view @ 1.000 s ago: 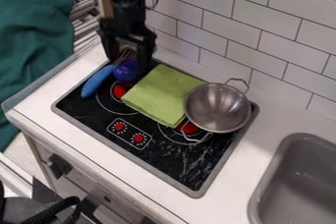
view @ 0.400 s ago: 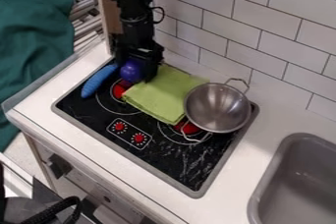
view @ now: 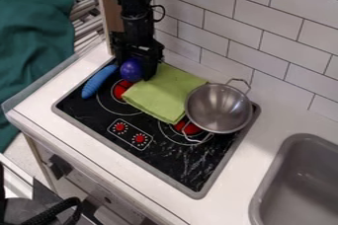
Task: Move the eggplant on the silver bowl
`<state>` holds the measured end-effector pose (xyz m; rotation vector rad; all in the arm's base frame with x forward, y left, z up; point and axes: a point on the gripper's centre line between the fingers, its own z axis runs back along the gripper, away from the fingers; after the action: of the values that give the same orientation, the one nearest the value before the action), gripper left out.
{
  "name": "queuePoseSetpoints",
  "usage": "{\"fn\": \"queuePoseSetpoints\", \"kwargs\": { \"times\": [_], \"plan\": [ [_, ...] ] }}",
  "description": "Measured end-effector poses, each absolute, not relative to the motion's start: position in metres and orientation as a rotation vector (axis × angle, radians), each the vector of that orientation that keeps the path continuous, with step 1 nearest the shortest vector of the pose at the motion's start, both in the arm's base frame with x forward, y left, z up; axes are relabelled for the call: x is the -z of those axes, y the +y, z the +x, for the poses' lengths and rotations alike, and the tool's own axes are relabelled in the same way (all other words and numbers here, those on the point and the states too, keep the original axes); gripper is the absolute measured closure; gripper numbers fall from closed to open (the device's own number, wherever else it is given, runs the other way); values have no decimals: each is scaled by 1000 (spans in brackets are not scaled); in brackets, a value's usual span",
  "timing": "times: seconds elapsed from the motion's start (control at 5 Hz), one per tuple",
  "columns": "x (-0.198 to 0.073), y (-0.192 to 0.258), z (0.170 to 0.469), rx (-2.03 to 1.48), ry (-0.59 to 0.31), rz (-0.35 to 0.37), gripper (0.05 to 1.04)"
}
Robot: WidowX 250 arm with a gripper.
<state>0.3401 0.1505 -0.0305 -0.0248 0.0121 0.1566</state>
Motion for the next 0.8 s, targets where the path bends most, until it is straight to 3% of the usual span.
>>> {"fn": "queuePoseSetpoints", "kwargs": {
  "times": [0.4,0.8],
  "plan": [
    [4,140,349,-147,-46,8,340],
    [-29,89,360,-88,-78,40,340]
  ]
}}
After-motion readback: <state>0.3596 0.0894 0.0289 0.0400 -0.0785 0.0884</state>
